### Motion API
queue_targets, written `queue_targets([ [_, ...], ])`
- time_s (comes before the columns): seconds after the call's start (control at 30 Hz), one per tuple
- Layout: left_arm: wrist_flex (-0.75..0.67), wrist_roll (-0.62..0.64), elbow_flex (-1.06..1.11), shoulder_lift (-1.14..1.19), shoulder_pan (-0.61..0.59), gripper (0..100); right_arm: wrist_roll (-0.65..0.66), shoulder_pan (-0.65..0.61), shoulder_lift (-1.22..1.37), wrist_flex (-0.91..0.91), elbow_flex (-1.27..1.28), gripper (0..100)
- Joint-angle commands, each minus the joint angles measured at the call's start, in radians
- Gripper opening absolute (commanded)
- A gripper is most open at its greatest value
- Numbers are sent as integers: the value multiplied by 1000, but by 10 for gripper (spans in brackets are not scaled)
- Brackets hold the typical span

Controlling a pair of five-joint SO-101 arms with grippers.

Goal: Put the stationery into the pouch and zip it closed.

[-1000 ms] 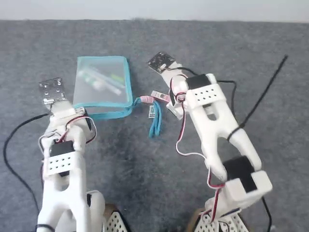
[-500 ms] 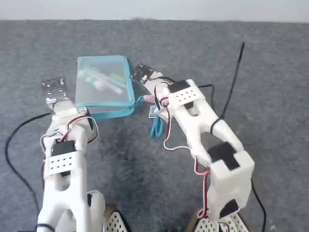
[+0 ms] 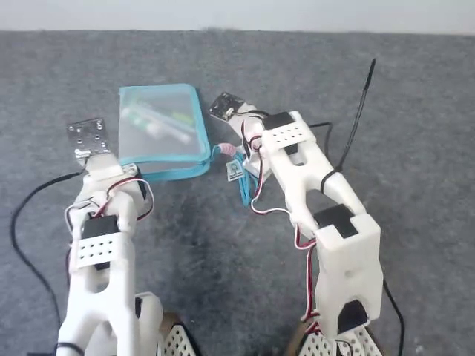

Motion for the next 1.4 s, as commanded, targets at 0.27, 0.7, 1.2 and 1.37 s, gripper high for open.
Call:
queue_targets([
  [0.27, -14, -2, -44, -18, 28, 12, -272, 2, -163, -197, -54, 210],
  [0.7, -12, -2, -42, -17, 28, 12, -419, 4, 102, -455, -58, 185],
  [1.2, -17, -2, -33, -18, 29, 12, -308, 127, -120, 315, -52, 177],
  [1.37, -15, -3, -33, -17, 29, 12, -258, 133, -168, 311, -52, 177],
])
